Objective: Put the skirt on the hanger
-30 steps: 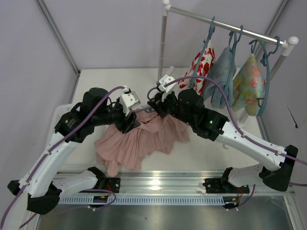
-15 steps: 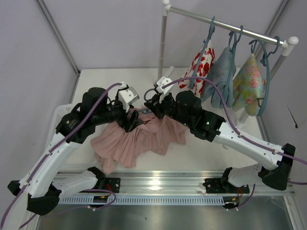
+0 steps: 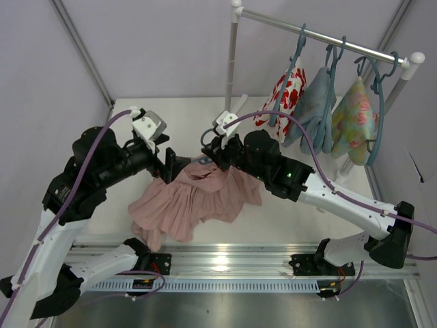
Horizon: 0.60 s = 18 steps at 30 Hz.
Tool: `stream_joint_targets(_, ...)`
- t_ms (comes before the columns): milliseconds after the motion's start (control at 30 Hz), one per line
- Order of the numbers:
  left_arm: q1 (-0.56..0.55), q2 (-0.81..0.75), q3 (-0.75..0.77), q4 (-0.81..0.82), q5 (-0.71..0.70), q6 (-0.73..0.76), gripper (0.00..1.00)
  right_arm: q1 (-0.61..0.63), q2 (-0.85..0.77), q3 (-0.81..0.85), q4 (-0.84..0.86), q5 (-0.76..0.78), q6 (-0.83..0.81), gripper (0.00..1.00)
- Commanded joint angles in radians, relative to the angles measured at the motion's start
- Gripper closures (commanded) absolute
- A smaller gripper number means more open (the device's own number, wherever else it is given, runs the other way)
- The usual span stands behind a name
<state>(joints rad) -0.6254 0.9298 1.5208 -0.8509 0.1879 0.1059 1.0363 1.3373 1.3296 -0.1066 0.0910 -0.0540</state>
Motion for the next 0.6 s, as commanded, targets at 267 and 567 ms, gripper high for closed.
stream_joint_targets(267, 0.013, 0.136, -0.056, 0.029, 0.186, 0.074, 0.16, -0.001, -0.013, 0.08, 0.085, -0.057, -0.046, 1.0)
stream_joint_targets(567, 0.047, 0.175, -0.08, 0.026, 0.255, 0.058, 0.6, -0.021, -0.04, 0.051, 0.162, -0.047, -0.011, 1.0)
